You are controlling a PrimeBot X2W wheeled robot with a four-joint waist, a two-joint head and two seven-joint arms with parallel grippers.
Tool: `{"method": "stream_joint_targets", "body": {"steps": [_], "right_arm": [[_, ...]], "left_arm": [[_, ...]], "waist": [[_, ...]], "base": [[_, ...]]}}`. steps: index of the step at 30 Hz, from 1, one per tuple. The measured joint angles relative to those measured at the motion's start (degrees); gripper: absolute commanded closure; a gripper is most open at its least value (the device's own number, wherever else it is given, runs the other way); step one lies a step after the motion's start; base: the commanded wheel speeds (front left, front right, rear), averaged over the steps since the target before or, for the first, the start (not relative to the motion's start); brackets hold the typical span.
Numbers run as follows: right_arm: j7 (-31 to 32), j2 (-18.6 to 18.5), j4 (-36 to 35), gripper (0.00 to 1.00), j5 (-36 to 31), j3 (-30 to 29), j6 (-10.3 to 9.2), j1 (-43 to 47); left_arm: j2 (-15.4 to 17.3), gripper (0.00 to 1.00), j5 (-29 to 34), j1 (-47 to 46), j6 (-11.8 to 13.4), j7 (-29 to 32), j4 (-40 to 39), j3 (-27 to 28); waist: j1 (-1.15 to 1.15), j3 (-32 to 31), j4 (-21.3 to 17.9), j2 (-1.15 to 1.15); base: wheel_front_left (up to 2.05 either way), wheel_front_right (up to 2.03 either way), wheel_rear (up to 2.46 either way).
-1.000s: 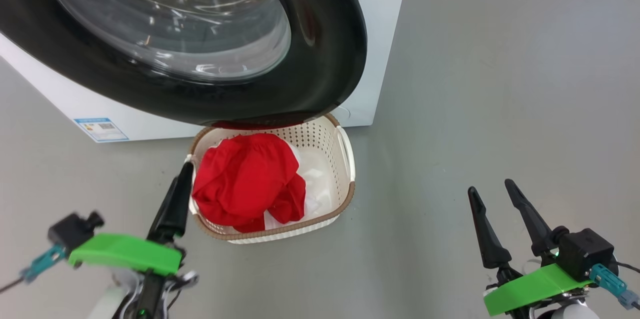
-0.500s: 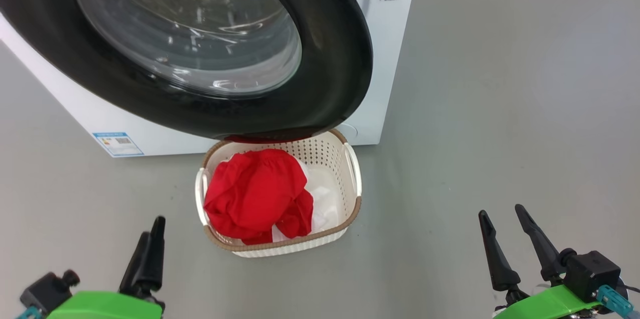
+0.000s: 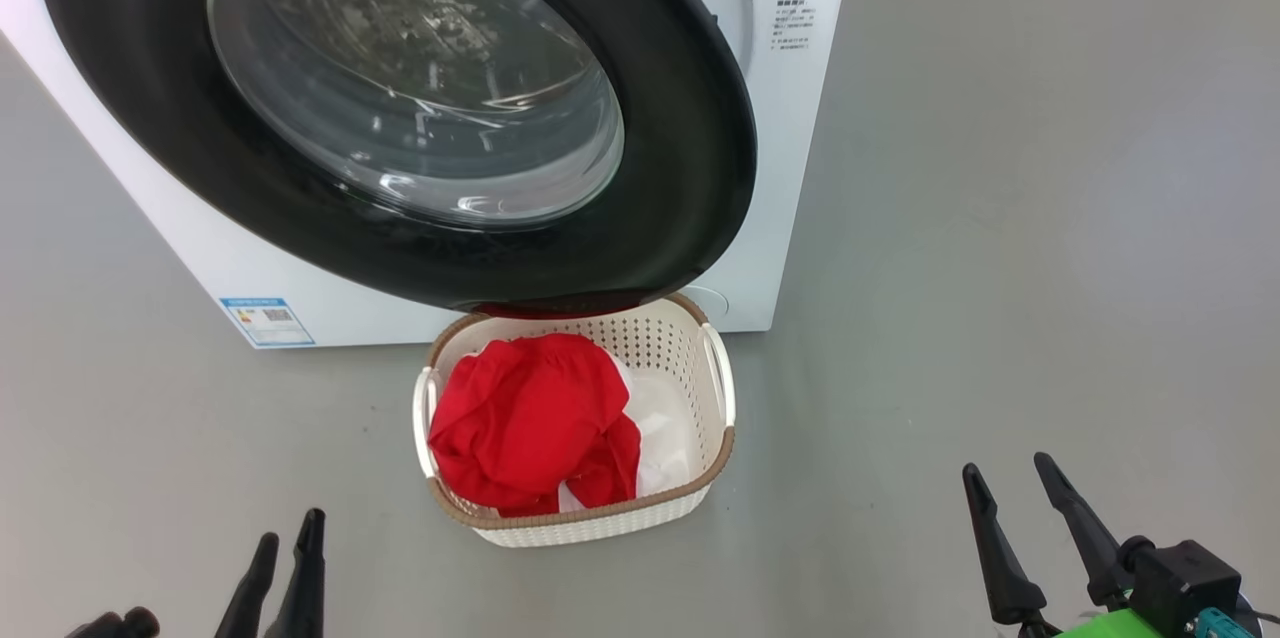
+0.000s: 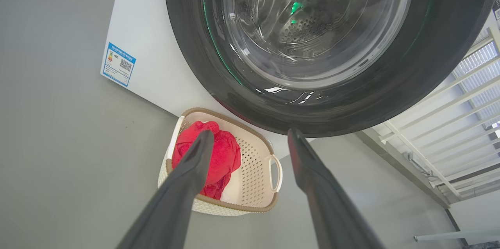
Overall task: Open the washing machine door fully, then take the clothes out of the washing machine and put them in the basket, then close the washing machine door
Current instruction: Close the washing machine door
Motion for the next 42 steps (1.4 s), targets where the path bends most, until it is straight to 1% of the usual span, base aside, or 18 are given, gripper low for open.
{"method": "stream_joint_targets", "body": {"steps": [3, 4, 5, 13, 17, 20, 23, 27, 42], "right_arm": [[0.00, -0.02, -0.02, 0.00, 0.00, -0.11, 0.00, 0.61], [0.00, -0.02, -0.02, 0.00, 0.00, -0.11, 0.00, 0.61], [0.00, -0.02, 0.01, 0.00, 0.00, -0.19, 0.01, 1.27], [0.00, -0.01, 0.00, 0.00, 0.00, -0.36, 0.00, 2.31], [0.00, -0.01, -0.05, 0.00, 0.00, -0.48, 0.00, 2.41], [0.00, 0.00, -0.23, 0.00, 0.00, -0.91, 0.00, 2.55], [0.00, 0.01, -0.40, 0.00, 0.00, -1.25, 0.00, 3.02], [0.00, 0.04, -0.56, 0.00, 0.00, -1.38, 0.00, 3.19], [0.00, 0.07, -0.62, 0.00, -0.01, -1.46, 0.00, 3.18]], "left_arm": [[-0.69, 0.00, 5.92, 0.94, 0.00, 0.00, -0.43, 1.33], [-0.69, 0.00, 5.92, 0.94, 0.00, 0.00, -0.43, 1.33], [-1.21, 0.00, 9.96, 1.59, -0.01, 0.00, -0.88, 2.30], [-3.53, 0.00, 27.55, 4.39, -0.01, 0.00, -3.31, 5.86], [-4.69, 0.00, 34.78, 5.43, -0.02, 0.00, -4.92, 7.20], [-6.06, 0.00, 38.34, 5.54, -0.02, 0.00, -6.22, 8.95], [-7.11, 0.00, 40.60, 6.25, -0.02, 0.00, -7.08, 10.18], [-7.76, 0.00, 40.85, 6.47, -0.02, 0.00, -7.12, 10.77], [-8.18, 0.00, 41.43, 6.52, -0.02, 0.00, -7.27, 10.74]], "waist": [[0.00, -0.62, 0.13, 0.00], [0.00, -0.62, 0.13, 0.00], [0.00, -0.97, 0.21, 0.00], [0.00, -1.99, -0.11, 0.00], [0.00, -2.21, -0.41, 0.00], [0.00, -2.14, -0.39, 0.00], [0.00, -2.09, -0.35, 0.00], [0.00, -2.03, -0.24, 0.00], [0.00, -1.54, 0.09, 0.00]], "base": [[0.00, 0.00, 0.00], [0.00, 0.00, 0.00], [0.00, 0.00, 0.00], [0.00, 0.00, 0.00], [0.00, 0.00, 0.00], [0.00, 0.00, 0.00], [0.00, 0.00, 0.00], [0.00, 0.00, 0.00], [0.00, 0.00, 0.00]]}}
